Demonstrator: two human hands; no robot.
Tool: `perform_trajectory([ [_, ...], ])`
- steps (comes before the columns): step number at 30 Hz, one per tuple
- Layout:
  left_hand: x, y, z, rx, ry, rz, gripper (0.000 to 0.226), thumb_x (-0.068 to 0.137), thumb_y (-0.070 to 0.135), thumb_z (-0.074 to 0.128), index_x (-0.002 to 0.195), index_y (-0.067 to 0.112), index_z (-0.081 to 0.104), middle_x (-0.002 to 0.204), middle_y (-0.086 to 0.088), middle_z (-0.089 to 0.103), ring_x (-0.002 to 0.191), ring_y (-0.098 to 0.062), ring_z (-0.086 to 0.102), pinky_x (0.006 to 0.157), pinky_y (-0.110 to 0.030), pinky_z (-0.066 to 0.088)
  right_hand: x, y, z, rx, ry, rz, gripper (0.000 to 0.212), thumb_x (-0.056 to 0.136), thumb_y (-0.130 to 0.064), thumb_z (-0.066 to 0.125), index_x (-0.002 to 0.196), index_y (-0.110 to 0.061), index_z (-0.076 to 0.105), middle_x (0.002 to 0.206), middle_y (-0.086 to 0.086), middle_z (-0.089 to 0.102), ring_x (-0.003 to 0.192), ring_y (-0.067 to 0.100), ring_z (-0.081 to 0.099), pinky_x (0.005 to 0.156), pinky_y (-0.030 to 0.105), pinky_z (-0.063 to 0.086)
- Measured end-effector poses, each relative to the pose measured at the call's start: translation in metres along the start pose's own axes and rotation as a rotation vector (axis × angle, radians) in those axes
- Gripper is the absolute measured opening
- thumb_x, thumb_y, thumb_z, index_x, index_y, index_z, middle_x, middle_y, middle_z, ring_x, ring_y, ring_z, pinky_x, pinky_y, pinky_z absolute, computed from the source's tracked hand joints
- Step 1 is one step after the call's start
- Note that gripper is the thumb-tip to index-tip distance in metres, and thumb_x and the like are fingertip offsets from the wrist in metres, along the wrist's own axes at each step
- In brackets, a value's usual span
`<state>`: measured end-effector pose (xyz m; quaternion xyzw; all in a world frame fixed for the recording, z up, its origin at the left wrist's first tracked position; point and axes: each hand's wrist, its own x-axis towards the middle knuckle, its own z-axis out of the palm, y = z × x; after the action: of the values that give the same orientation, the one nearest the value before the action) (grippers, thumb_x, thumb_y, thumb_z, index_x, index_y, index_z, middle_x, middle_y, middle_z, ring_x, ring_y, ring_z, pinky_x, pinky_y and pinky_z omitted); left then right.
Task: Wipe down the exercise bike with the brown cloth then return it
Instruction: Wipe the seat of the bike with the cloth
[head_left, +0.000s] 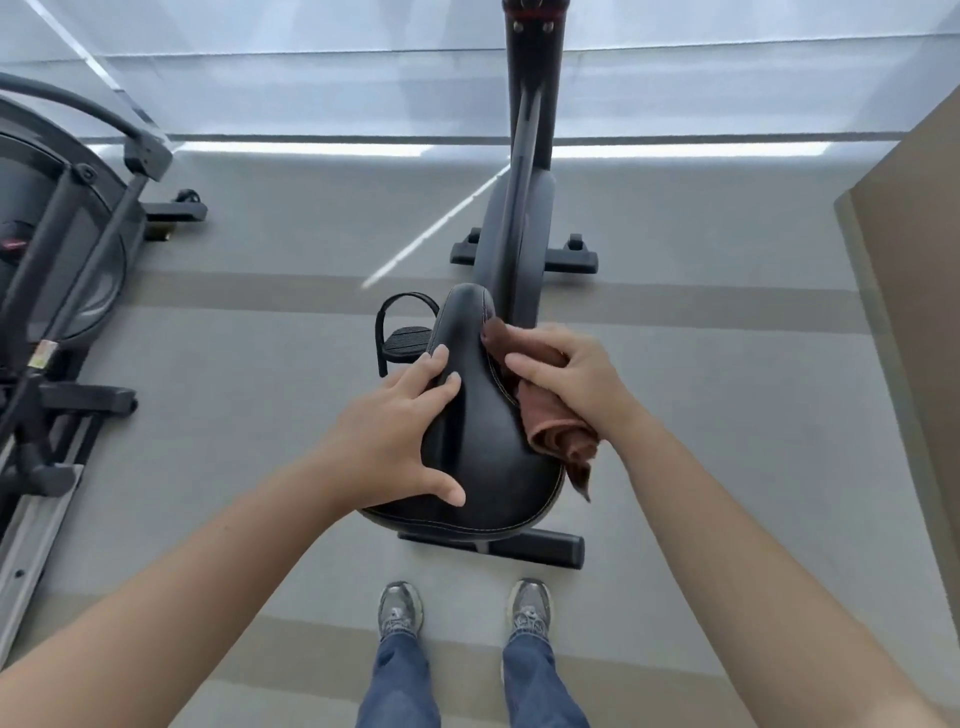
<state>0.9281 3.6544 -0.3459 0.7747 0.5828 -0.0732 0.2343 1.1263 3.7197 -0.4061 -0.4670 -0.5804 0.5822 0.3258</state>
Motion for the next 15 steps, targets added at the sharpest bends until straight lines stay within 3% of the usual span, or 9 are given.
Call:
perform_trajectory([
  [3, -0.001, 0.001, -0.001, 0.007, 0.012, 0.010, 0.115, 0.051, 0.058, 0.077, 0.143, 0.017, 0.021, 0.154, 0.002, 0.000, 0.137, -0.015, 0.009, 0.107, -0.030, 0.020, -0.039, 0.014, -0.014, 0.000, -0.096, 0.021, 0.029, 0.079, -0.013, 0.070, 0.098, -0.035, 0.070, 0.103, 0.007, 0.066, 0.096, 0.006, 0.060, 0.086, 0.014, 0.041],
  [7, -0.001, 0.001, -0.001, 0.008, -0.003, -0.005, 0.114, 0.053, 0.059, 0.076, 0.143, 0.020, 0.018, 0.154, 0.005, -0.003, 0.137, -0.012, 0.005, 0.105, -0.029, 0.022, 0.001, 0.002, 0.007, -0.083, 0.084, -0.069, 0.031, 0.080, -0.015, 0.070, 0.110, -0.023, 0.066, 0.102, 0.004, 0.062, 0.096, 0.008, 0.056, 0.089, 0.009, 0.038],
  [10, 0.000, 0.001, 0.000, 0.013, -0.025, -0.023, 0.114, 0.055, 0.059, 0.075, 0.144, 0.021, 0.014, 0.154, 0.006, -0.007, 0.137, -0.011, 0.002, 0.105, -0.030, 0.024, 0.039, -0.016, 0.023, -0.078, 0.216, -0.109, 0.032, 0.082, -0.014, 0.067, 0.114, -0.013, 0.064, 0.102, 0.004, 0.056, 0.098, 0.010, 0.053, 0.093, 0.014, 0.038],
  [12, 0.000, 0.002, -0.001, 0.011, -0.039, -0.029, 0.115, 0.055, 0.058, 0.075, 0.144, 0.021, 0.013, 0.154, 0.006, -0.008, 0.138, -0.011, 0.001, 0.106, -0.030, 0.023, 0.032, -0.014, 0.019, -0.082, 0.165, -0.099, 0.034, 0.082, -0.013, 0.068, 0.115, -0.013, 0.063, 0.104, 0.005, 0.056, 0.099, 0.009, 0.052, 0.093, 0.013, 0.038],
  [15, 0.000, 0.003, -0.001, 0.007, -0.035, -0.025, 0.116, 0.054, 0.057, 0.076, 0.144, 0.019, 0.014, 0.154, 0.004, -0.007, 0.138, -0.012, 0.002, 0.107, -0.031, 0.022, -0.011, 0.001, -0.002, -0.079, -0.049, -0.071, 0.033, 0.078, -0.011, 0.071, 0.110, -0.020, 0.066, 0.105, 0.008, 0.061, 0.099, 0.008, 0.056, 0.093, 0.012, 0.038],
])
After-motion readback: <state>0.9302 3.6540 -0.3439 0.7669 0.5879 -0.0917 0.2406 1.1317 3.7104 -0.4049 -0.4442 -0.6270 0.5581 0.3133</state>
